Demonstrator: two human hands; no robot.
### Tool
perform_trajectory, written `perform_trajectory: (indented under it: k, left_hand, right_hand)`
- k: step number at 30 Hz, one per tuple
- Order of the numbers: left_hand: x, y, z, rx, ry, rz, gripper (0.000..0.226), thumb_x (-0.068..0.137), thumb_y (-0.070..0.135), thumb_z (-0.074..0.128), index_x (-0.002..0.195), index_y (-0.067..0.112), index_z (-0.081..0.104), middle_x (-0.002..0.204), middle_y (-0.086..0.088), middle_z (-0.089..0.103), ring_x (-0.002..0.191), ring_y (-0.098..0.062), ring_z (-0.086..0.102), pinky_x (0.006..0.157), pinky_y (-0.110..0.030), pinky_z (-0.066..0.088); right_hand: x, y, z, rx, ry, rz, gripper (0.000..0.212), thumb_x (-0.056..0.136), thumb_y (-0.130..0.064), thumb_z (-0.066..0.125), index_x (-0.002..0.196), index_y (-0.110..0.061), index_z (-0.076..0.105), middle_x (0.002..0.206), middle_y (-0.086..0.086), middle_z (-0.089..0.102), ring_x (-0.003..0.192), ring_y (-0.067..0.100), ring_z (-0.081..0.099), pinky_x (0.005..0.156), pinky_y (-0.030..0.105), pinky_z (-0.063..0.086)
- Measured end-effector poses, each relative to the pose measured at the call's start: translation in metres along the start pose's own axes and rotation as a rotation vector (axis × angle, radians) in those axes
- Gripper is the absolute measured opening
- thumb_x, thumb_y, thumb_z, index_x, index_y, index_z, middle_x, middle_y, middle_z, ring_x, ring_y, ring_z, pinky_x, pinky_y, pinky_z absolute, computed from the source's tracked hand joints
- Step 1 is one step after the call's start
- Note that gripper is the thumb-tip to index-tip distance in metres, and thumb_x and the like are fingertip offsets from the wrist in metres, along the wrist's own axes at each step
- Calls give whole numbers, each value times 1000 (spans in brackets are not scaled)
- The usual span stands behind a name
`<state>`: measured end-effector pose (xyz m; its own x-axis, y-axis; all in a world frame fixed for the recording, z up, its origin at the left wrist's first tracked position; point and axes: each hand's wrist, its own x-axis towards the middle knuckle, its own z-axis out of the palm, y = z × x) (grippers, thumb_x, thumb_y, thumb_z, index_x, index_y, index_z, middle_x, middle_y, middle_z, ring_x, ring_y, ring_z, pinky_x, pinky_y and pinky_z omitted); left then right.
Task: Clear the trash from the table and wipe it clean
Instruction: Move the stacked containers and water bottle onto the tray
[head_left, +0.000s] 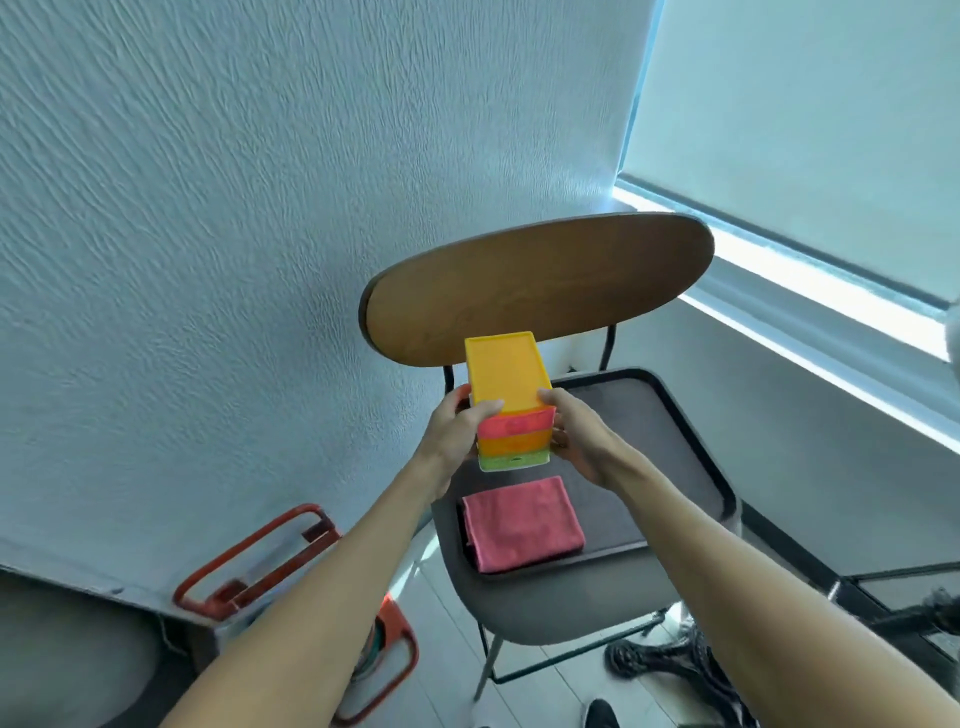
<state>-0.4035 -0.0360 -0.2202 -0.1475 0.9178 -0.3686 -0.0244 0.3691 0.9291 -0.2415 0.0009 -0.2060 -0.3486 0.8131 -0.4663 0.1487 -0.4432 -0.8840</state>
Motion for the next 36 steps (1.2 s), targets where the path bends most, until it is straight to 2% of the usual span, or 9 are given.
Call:
perform_trajectory:
  k: [2,4,6,11,15,21,25,28,36]
  left_hand:
    - [8,-14,-4,-22,31,-18,38,90,29,64,127,24,54,120,-4,66,104,-21,67,88,-43,57]
    - [14,-25,-6,-27,51,-34,47,82,30,69,127,24,56,120,-2,65,105,-21,66,93,-47,55]
    - [21,-36,-8,-13,66,-53,54,72,35,70,124,27,57,117,0,66,104,-21,67,93,-49,55]
    - [35,-49,-13,-7,73,-98,40,71,33,70,109,36,58,115,-1,67,105,-21,66,94,-49,54]
    - [44,-57,-16,8,68,-133,47,78,32,70,122,33,54,116,0,65,106,-20,65,95,-47,54]
    - [54,-69,-18,3,94,-174,68,67,39,69,132,29,52,119,1,65,107,-18,64,96,-46,53]
    - [57,-68,-20,-6,102,-160,61,70,38,67,129,32,54,117,2,66,107,-18,65,96,-45,53]
    - [58,-67,-20,7,105,-143,55,72,39,65,126,34,55,118,2,66,106,-18,64,97,-44,53]
    - [59,-69,-21,11,100,-131,49,79,38,66,126,36,55,119,2,67,106,-16,65,95,-42,53]
  right_hand:
    - [14,14,5,19,-1,18,30,104,-32,35,94,-18,60,88,4,67,84,17,62,76,29,47]
    - [28,26,9,23,3,27,29,103,-30,35,91,-17,59,84,4,64,79,17,59,76,28,46]
    - [40,36,11,6,7,41,29,102,-29,35,89,-17,58,83,3,62,80,18,56,79,31,43]
    - [65,51,13,-41,-2,75,30,100,-31,35,93,-16,60,92,7,64,90,21,58,92,37,45]
    - [79,59,16,-61,-7,91,30,99,-31,35,98,-15,61,97,8,65,93,21,59,94,38,45]
    - [91,69,20,-83,-18,118,27,95,-34,36,100,-17,56,98,8,59,91,20,54,86,37,43]
    - [97,70,24,-100,-33,104,43,99,-33,32,112,0,58,102,12,61,96,22,56,96,43,45]
    - [99,71,24,-114,-35,85,49,99,-33,31,120,7,51,109,26,60,95,22,55,95,42,45]
    - [99,67,24,-107,-18,96,34,101,-33,30,106,-14,57,107,11,62,96,19,55,86,33,43]
